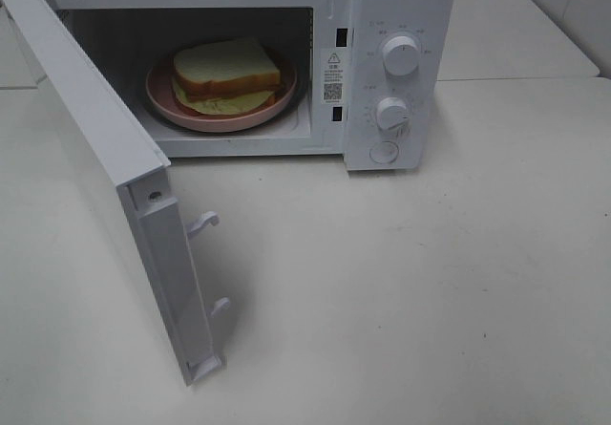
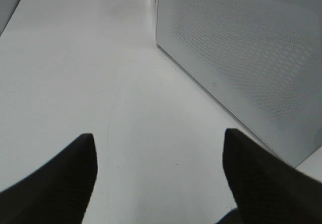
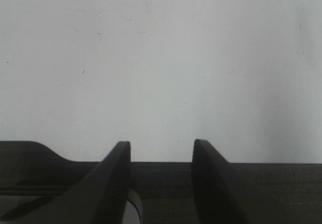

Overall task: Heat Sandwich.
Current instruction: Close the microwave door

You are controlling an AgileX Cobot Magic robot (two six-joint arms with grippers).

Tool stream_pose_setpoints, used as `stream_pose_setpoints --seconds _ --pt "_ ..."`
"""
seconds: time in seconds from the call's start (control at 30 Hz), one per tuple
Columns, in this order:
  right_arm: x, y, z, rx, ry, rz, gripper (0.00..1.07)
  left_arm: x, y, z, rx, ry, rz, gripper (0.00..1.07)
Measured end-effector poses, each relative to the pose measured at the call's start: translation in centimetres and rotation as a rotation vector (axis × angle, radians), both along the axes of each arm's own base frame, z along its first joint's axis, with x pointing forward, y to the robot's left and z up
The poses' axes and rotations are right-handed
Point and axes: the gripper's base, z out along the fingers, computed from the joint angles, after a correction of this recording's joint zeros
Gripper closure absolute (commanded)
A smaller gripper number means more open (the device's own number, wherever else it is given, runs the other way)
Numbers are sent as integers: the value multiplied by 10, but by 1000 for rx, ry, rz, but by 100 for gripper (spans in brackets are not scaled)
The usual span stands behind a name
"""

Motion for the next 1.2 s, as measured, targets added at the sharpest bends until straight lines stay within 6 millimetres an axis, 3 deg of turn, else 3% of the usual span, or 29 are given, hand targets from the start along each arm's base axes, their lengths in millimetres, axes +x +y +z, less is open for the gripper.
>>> stream_pose_setpoints --seconds 0.33,1.2 --pt "-43 -1 -7 -3 -219 -13 57 0 0 0 0 0 0 40" --pt "-93 -2 -5 -4 -601 -13 56 0 0 0 0 0 0 40"
